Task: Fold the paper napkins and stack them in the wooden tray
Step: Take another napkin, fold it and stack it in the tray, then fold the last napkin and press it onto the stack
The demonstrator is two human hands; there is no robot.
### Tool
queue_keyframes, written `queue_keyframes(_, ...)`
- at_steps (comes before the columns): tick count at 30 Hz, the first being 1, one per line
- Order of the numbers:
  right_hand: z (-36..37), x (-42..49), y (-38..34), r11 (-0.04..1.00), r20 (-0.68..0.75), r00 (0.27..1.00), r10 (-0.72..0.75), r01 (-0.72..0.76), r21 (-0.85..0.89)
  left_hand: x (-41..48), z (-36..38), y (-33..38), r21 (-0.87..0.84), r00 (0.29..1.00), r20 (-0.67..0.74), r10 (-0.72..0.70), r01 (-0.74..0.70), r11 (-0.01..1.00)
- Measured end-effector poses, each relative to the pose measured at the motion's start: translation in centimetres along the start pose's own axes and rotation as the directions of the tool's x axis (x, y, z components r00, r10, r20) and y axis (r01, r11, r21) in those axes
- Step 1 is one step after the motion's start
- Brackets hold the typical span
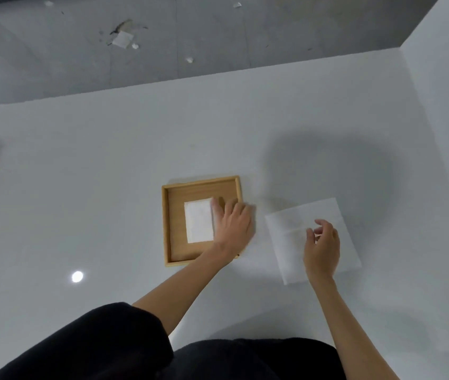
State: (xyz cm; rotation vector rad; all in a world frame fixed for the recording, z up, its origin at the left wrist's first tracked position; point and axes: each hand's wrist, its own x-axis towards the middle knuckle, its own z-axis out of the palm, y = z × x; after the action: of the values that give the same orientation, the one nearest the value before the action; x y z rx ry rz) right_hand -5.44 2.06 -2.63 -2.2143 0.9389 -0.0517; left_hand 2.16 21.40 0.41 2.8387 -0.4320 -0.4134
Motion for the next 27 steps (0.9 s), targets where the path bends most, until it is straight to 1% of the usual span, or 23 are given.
queue_keyframes(2,-1.9,0.3,2.8,0.971,-0.047,0.971,0.234,-0.231,0.054,1.8,1.1,2.5,0.018,0.993,0.079,0.082,-0.084,0.996)
queue_keyframes(4,-3.3,-0.6,5.3,0.912,-0.054,0.914,0.401,-0.393,0.117,3.9,2.4,4.9,0.019,0.98,0.149,0.134,-0.138,0.99)
queue_keyframes(8,-4.0,-3.4,8.3,0.783,-0.033,0.791,0.61,-0.596,0.179,7.5,4.6,8.9,-0.043,0.968,0.235,0.094,-0.086,0.995)
queue_keyframes(9,-3.9,-3.7,8.5,0.75,-0.021,0.759,0.651,-0.638,0.177,8.1,5.1,9.7,-0.041,0.964,0.254,0.078,-0.07,0.997)
queue_keyframes(11,-3.7,-3.7,8.5,0.719,0.005,0.729,0.685,-0.677,0.156,8.9,5.7,10.9,-0.032,0.959,0.281,0.042,-0.035,0.999)
queue_keyframes(16,-3.5,-2.7,7.5,0.736,0.06,0.74,0.67,-0.673,0.076,9.4,7.2,12.5,0.043,0.96,0.278,-0.019,0.007,0.999)
queue_keyframes(19,-3.3,-2.4,7.2,0.759,0.079,0.76,0.645,-0.649,0.044,9.5,7.6,12.7,0.026,0.96,0.275,-0.059,0.054,0.998)
queue_keyframes(22,-3.4,-2.2,7.0,0.8,0.056,0.8,0.598,-0.6,0.024,9.3,7.4,12.5,0.017,0.938,0.337,-0.086,0.085,0.996)
queue_keyframes(23,-3.7,-2.0,7.0,0.827,0.043,0.827,0.56,-0.562,0.034,9.1,7.3,12.4,0.01,0.929,0.36,-0.082,0.084,0.996)
queue_keyframes(25,-4.7,-1.4,6.8,0.91,0.011,0.912,0.411,-0.411,0.051,8.4,6.6,12.3,-0.061,0.923,0.38,-0.069,0.1,0.993)
queue_keyframes(27,-6.3,-0.6,6.2,0.969,0.004,0.969,0.245,-0.245,0.041,7.3,4.8,12.2,-0.266,0.916,0.396,-0.067,0.185,0.946)
